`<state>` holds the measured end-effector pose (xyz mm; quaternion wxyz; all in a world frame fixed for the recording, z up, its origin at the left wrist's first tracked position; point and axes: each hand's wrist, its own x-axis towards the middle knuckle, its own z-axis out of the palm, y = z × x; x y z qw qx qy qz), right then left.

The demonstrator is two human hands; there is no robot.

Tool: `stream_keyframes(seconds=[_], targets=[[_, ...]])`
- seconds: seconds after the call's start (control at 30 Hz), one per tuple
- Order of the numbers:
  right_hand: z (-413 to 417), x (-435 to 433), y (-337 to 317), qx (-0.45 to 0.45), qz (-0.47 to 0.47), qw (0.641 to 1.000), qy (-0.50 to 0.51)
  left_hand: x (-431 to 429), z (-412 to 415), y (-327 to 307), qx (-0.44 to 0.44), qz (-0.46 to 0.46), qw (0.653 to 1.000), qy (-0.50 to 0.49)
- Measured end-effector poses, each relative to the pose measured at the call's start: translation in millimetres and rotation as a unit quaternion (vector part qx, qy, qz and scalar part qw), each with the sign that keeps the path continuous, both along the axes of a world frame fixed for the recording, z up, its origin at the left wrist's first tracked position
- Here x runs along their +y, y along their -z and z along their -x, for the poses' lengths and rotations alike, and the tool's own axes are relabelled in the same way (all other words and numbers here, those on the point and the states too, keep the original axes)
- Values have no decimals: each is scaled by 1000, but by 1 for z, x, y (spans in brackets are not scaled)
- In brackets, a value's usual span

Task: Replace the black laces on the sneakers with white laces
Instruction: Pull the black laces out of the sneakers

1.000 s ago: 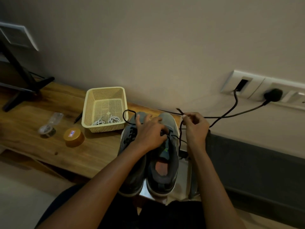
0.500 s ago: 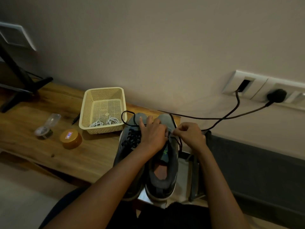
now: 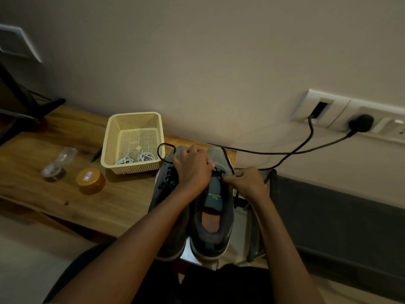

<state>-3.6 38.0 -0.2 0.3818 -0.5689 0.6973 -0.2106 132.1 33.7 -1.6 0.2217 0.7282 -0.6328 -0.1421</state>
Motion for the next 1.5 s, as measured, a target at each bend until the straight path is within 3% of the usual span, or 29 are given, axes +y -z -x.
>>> stream_keyframes(seconds=[0.13, 0.27, 0.37, 0.5, 0.63, 0.9, 1.13, 1.23, 1.33, 1.5], targets=[[-6, 3, 4, 45, 15, 999, 26, -4, -9, -6, 31, 23, 998, -39], [-15, 9, 7, 92, 61, 993, 34, 3, -5, -4, -14, 43, 996, 81], [-22, 16, 2, 194, 104, 975, 33, 8, -3, -3, -96, -10, 983, 158], [-30, 24, -2, 283, 124, 951, 6, 10, -2, -2, -124, -56, 981, 135], [-34, 30, 4, 312, 148, 938, -3, 9, -2, -3, -140, -74, 980, 119], [-44, 36, 20, 261, 262, 925, 92, 8, -2, 4, -50, -17, 994, 100], [-50, 38, 27, 231, 300, 917, 125, 7, -6, -7, 81, 58, 994, -38], [-48, 38, 26, 200, 289, 926, 139, 8, -6, -6, 28, 81, 996, 25], [-45, 37, 24, 155, 246, 944, 159, 9, -4, -2, -86, 29, 989, 119], [-44, 40, 18, 69, 211, 954, 201, 9, -1, 0, -126, -30, 985, 118]])
